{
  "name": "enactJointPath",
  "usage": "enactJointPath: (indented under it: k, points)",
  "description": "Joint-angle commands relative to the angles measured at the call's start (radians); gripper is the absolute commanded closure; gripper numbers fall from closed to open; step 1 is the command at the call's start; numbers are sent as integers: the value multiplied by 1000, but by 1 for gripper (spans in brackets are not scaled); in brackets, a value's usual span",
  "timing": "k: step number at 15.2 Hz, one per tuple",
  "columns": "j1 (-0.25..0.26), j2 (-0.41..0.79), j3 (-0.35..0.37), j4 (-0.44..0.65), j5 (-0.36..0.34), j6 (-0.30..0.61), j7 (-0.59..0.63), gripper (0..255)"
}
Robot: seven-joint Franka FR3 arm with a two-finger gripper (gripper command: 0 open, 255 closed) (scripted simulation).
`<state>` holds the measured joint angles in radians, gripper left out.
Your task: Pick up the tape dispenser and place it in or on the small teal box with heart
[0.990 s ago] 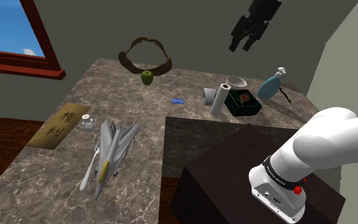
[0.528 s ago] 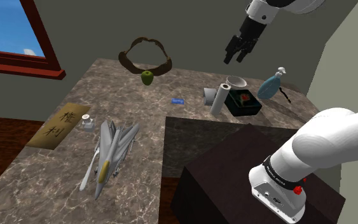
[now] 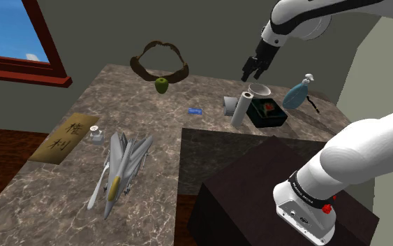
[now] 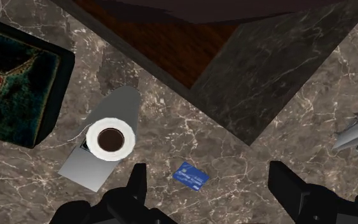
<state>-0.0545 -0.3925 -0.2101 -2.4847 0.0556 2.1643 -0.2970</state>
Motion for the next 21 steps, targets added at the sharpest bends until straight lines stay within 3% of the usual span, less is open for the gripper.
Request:
enactJointPath:
  k: [1,6,11,18,21]
  points:
    - [-3,66,-26,5,6,57,-40,0]
    - [-5,244,-82,47,53,178,-148,0]
    - [-16,439,-117,123,146,272,-277,0]
    - [-87,717,-99,286,295,349,-452,0]
    - [-113,787,-83,330,327,369,-487,0]
